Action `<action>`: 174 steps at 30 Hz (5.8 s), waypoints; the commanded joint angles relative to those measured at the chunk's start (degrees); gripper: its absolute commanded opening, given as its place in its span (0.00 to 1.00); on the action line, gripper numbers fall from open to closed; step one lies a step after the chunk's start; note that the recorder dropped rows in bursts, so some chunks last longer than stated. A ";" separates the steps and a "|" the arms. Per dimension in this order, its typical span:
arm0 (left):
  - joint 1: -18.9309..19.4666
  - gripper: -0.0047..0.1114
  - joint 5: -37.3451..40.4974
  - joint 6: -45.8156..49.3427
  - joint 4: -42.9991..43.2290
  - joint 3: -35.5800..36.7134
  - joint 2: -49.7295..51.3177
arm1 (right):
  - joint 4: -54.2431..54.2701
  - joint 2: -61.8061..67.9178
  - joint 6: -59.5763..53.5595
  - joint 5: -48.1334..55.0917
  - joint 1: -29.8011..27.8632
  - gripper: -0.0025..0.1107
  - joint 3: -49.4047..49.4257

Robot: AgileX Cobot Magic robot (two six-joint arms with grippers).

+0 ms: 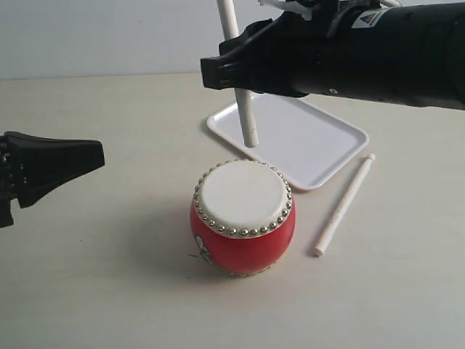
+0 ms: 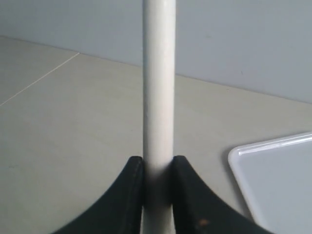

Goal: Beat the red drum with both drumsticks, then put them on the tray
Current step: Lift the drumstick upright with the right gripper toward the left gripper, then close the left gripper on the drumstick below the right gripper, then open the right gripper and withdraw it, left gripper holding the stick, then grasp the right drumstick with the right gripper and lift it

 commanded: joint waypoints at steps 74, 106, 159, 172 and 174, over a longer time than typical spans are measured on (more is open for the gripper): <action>-14.68 0.50 4.32 12.76 -19.62 -5.11 10.63 | -60.78 13.76 67.60 -29.97 6.95 0.02 0.28; -13.07 0.04 5.91 9.33 -21.43 -5.11 10.63 | -57.80 5.82 65.11 -20.59 6.95 0.50 0.28; -7.21 0.04 2.15 9.61 -15.63 -5.00 10.63 | -52.56 12.78 74.66 46.85 -14.11 0.47 -5.36; -7.21 0.04 2.15 8.86 -14.90 -5.00 10.63 | -52.17 26.20 82.67 34.63 -15.27 0.47 -5.36; -7.21 0.04 2.15 8.86 -14.90 -5.00 10.63 | -52.29 27.45 83.76 33.94 -15.74 0.47 -5.36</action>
